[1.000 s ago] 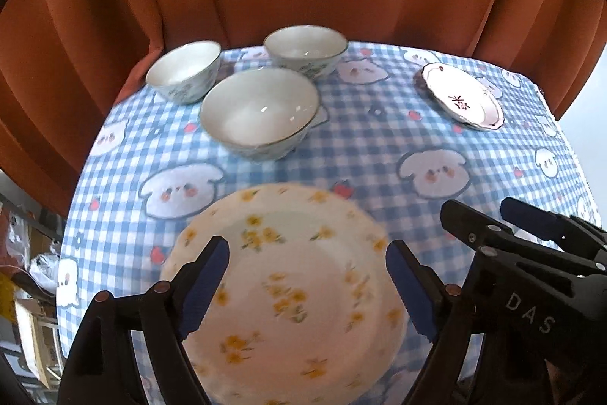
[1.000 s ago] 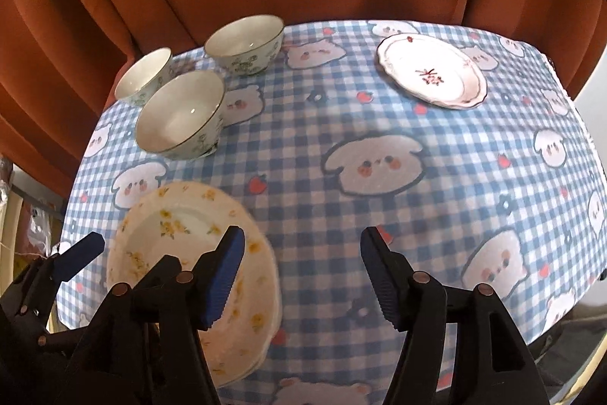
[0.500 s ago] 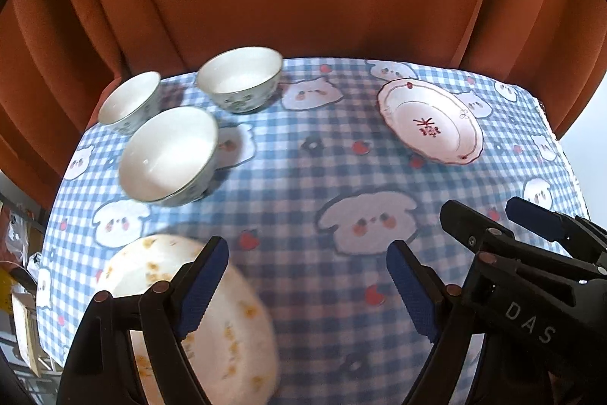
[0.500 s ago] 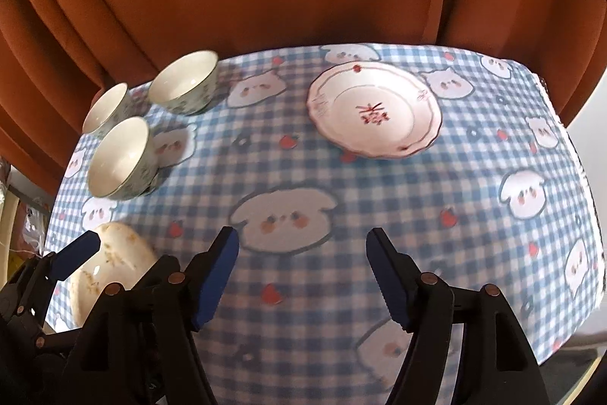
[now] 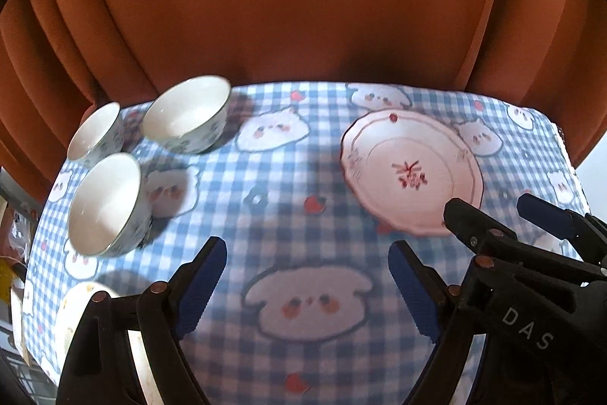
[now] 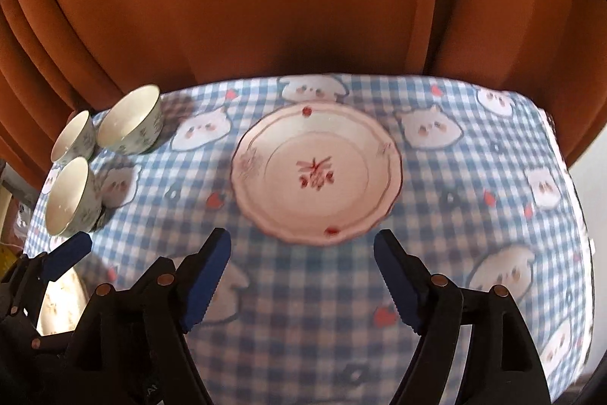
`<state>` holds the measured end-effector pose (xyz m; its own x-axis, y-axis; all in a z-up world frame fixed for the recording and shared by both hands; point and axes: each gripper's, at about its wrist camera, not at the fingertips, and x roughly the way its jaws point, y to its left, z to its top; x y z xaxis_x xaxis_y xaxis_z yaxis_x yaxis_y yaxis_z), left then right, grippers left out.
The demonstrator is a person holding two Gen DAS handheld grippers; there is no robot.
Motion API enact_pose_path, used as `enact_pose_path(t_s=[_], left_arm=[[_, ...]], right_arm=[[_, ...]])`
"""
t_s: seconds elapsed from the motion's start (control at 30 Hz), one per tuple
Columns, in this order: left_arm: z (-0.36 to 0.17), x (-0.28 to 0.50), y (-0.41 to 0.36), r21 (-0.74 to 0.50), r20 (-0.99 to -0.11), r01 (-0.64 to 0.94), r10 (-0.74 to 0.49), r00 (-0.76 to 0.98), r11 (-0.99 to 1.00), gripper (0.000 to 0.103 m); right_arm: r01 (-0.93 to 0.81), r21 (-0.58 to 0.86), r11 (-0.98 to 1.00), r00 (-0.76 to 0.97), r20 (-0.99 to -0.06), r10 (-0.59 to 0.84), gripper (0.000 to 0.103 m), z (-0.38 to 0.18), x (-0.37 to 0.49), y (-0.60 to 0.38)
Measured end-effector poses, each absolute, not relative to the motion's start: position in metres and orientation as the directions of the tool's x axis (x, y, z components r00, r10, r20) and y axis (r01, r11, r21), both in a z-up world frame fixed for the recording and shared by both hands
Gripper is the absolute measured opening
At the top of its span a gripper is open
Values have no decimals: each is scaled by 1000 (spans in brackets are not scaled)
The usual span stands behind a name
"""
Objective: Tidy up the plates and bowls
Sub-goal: 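Open both tools and move them toward the red-patterned plate, then close both tools on the rim of the red-patterned plate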
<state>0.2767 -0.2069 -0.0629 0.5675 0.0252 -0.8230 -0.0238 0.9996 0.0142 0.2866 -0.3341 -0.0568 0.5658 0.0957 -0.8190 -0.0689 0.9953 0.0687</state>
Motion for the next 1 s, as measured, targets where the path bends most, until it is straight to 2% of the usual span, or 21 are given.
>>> enact_pose_path(t_s=[0.33, 0.67, 0.8, 0.93, 1.0], left_arm=[[-74, 330, -242, 54, -821, -20, 55, 569, 998, 88], [-116, 379, -255, 4, -849, -46, 28, 528, 999, 85], [-131, 390, -262, 20, -861, -40, 37, 507, 999, 84], [-140, 396, -266, 2, -868, -12, 8, 496, 1000, 77], [-142, 399, -267, 11, -873, -13, 15, 488, 1000, 76]], right_arm=[[-62, 113, 992, 576, -807, 128, 81, -71, 337, -366], [-29, 104, 994, 562, -821, 102, 81, -108, 386, -385], [-19, 83, 996, 539, -839, 80, 81, -125, 399, -388], [-17, 84, 996, 531, -843, 80, 80, -134, 405, -390], [-29, 100, 995, 517, -850, 100, 69, -139, 408, -388]])
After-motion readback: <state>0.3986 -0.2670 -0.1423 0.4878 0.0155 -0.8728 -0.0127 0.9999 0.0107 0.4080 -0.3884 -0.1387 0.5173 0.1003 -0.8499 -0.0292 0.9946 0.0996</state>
